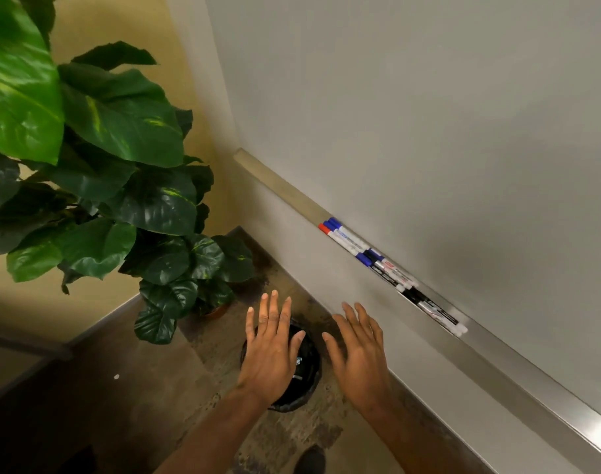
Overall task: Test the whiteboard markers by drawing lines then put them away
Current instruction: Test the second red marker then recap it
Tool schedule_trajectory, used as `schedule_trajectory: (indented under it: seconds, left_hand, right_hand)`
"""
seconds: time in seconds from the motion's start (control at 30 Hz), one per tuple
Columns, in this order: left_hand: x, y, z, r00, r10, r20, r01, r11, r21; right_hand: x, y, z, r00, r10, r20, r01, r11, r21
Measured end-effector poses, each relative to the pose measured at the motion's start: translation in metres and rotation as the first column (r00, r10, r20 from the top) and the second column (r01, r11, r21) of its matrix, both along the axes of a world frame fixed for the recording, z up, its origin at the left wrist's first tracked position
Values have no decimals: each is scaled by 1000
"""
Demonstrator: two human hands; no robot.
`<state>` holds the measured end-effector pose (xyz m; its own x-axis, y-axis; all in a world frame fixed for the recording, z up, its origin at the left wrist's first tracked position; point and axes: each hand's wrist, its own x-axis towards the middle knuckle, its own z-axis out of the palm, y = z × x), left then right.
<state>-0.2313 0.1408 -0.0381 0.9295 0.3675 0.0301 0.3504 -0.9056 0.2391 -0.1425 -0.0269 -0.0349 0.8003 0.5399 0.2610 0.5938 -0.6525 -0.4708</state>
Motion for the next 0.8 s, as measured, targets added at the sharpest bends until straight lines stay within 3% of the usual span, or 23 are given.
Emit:
schedule_trajectory:
  seconds: [0.33, 0.8]
  left_hand:
    - [33, -87, 63, 978, -196, 68, 196, 981, 10]
    - [80, -235, 106, 855, -500, 141, 495, 866, 71]
  right_hand:
    - [1, -83, 66, 985, -147, 93, 147, 989, 11]
    - [-7, -234, 118, 906, -384, 180, 390, 921, -1]
